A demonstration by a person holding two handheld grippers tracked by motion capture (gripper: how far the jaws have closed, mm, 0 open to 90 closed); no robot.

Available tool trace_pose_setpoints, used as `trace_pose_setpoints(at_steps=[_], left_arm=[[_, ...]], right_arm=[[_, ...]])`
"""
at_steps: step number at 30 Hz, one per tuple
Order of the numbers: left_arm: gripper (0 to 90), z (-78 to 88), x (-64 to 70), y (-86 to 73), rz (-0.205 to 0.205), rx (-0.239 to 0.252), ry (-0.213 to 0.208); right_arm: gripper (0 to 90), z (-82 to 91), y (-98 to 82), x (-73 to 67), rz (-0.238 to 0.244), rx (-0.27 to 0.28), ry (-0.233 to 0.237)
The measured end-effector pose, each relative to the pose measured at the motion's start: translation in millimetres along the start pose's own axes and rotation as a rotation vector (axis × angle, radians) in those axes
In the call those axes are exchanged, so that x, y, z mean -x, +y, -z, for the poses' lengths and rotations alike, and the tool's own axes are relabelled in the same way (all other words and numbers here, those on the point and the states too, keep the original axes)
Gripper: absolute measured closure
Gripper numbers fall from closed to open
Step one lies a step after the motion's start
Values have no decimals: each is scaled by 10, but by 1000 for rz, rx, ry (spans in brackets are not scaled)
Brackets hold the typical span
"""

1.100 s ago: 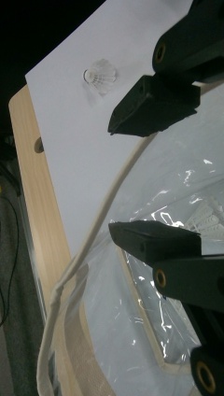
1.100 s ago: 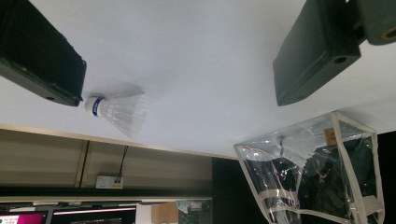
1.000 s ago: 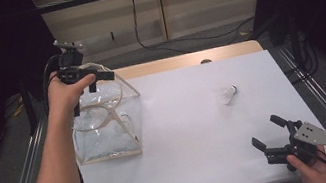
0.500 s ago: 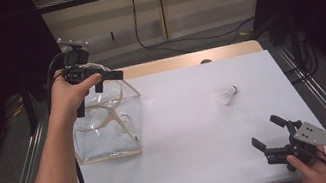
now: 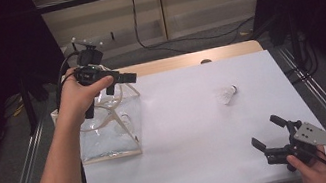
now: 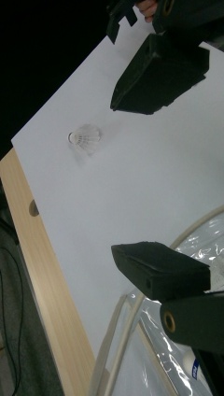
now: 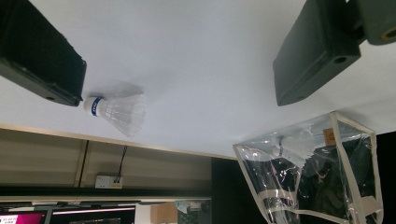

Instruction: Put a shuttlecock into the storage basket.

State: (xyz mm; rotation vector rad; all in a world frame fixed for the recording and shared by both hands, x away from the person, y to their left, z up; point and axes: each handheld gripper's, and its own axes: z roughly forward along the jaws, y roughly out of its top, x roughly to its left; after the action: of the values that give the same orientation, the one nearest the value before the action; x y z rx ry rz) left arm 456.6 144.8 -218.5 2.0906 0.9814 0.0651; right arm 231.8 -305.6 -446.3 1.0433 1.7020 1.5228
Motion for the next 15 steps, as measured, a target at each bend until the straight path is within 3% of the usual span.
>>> trace_pose_setpoints(at_steps=[9,15], left_arm=[[205,-78,146,2,-37,-1,-15],[161,-132,221,-10,-39,19,-31]], right_arm=[[23,-4,-1,-1,2,0,0],[23,-3,-2,2,2,-2,1]])
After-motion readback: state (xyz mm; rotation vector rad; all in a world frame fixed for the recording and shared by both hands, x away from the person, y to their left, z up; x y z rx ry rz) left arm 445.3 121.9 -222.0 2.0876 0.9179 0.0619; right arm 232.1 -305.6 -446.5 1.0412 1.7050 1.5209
